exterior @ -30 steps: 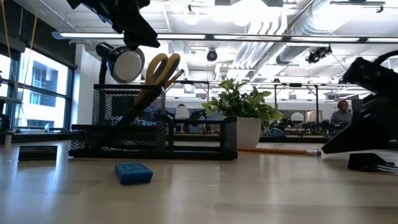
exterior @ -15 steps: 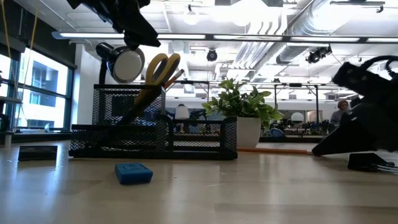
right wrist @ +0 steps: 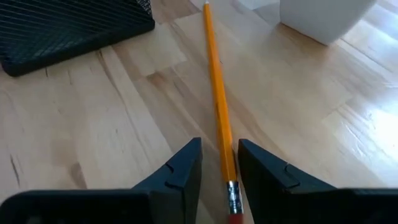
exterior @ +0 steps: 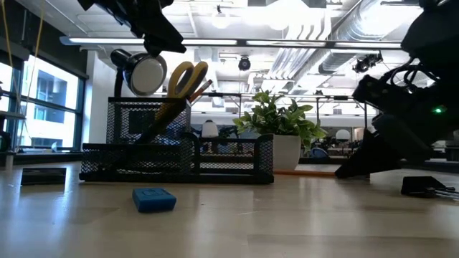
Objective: Pick and place office supplies into organizer
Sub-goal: Put the orange pencil into the black desk organizer
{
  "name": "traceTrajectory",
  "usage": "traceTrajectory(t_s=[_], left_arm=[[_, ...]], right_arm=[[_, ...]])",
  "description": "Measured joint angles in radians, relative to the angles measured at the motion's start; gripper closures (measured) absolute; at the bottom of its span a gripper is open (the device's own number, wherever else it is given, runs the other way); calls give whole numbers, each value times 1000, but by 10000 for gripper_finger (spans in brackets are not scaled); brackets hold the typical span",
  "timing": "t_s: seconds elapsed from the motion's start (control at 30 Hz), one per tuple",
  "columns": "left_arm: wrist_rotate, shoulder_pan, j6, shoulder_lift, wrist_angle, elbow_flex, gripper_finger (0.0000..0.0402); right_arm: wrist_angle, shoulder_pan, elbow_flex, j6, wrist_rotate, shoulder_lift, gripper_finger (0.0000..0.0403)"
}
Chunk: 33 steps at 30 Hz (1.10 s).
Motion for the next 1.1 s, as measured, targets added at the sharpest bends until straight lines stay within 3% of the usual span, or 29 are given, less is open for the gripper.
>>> traceTrajectory(t_s=[0.5, 0.83, 1.1], left_arm=[[0, 0, 36, 0, 65, 0, 236], [46, 0, 55, -1, 110, 0, 236], [49, 0, 61, -1, 170, 0, 236]], right_arm=[[47, 12, -6, 7, 123, 18, 300], [196, 86, -4, 161, 301, 198, 300], [237, 139, 0, 246, 359, 285, 300]])
